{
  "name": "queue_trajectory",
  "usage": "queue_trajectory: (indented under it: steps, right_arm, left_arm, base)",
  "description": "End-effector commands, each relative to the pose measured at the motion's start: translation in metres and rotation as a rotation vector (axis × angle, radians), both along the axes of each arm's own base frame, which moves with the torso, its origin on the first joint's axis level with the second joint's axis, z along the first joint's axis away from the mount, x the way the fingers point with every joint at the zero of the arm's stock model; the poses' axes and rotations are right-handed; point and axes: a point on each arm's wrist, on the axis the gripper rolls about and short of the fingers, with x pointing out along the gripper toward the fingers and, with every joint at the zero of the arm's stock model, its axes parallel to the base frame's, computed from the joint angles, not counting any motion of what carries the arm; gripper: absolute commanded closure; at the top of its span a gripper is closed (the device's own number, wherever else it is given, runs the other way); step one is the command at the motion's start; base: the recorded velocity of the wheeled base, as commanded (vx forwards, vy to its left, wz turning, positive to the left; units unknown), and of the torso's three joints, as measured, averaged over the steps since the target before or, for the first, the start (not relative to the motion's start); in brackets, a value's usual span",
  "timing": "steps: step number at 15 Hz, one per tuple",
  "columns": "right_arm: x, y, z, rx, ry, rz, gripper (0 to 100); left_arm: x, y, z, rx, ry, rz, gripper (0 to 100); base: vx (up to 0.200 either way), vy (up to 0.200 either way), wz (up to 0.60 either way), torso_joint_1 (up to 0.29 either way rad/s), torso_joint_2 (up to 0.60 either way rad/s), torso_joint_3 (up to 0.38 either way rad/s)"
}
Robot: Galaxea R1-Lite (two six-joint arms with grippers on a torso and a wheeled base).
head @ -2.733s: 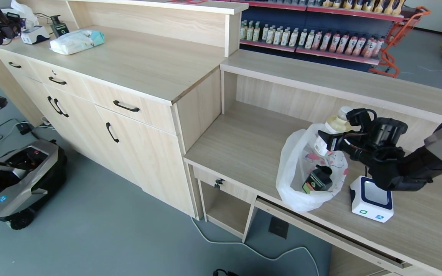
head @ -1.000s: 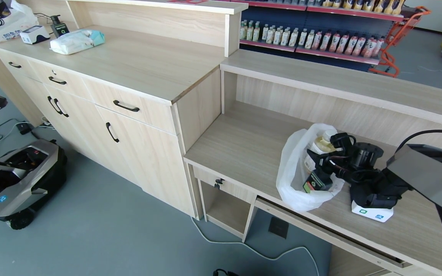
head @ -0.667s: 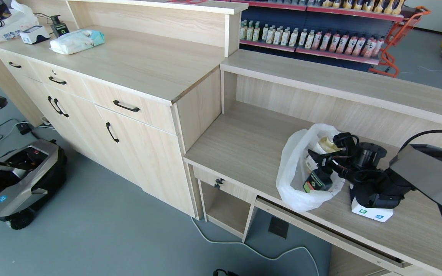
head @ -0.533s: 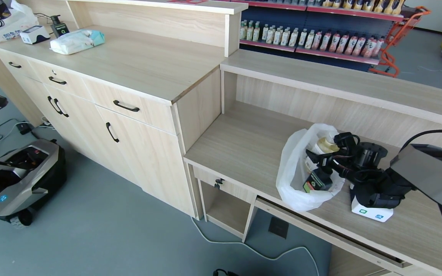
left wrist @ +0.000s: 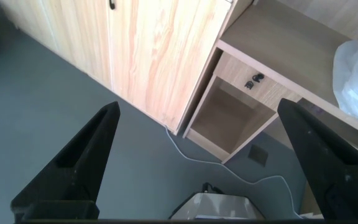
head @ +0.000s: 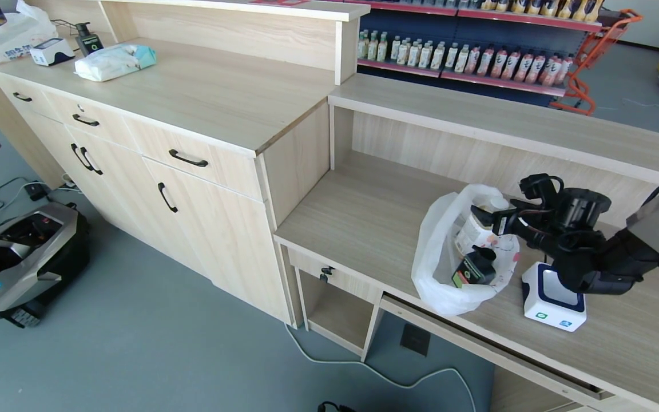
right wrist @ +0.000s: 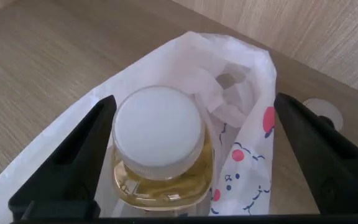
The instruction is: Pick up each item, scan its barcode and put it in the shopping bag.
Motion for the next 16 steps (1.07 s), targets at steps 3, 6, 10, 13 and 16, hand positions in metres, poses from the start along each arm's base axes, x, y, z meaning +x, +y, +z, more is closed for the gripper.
queue_trajectory:
  steps: [3,6,10,13,16]
  right_arm:
    - [-0.110,-0.041,0.088,-0.169,-0.069,-0.147,0]
    - [-0.159,-0.050,0.114,-0.213,-0.119,-0.213,0]
    - [-0.223,-0.045,0.143,-0.204,-0.122,-0.253,0]
    - [-0.262,-0.031,0.138,-0.152,-0.051,-0.306,0]
    - [-0.287,-0.022,0.136,-0.108,-0.068,-0.340,0]
  left_arm:
    - [0.000,0.000,0.000,-0.001,-0.001,0.000,0]
    - [0.000,0.000,0.000,-0.001,0.000,0.000,0]
    - [0.000,0.000,0.000,-0.001,-0.001,0.000,0]
    - [0.000,0.000,0.000,-0.001,-0.001,0.000,0]
    - [0.000,0.000,0.000,-0.001,0.000,0.000,0]
  base:
    - [0.000,0.000,0.00,0.000,0.00,0.000]
    - [0.000,0.000,-0.40,0.002,0.00,0.002]
    - [0.000,0.000,-0.60,0.002,0.00,0.001]
    - [0.000,0.000,-0.60,0.002,0.00,0.004]
    - [0.000,0.000,-0.20,-0.001,0.00,0.001]
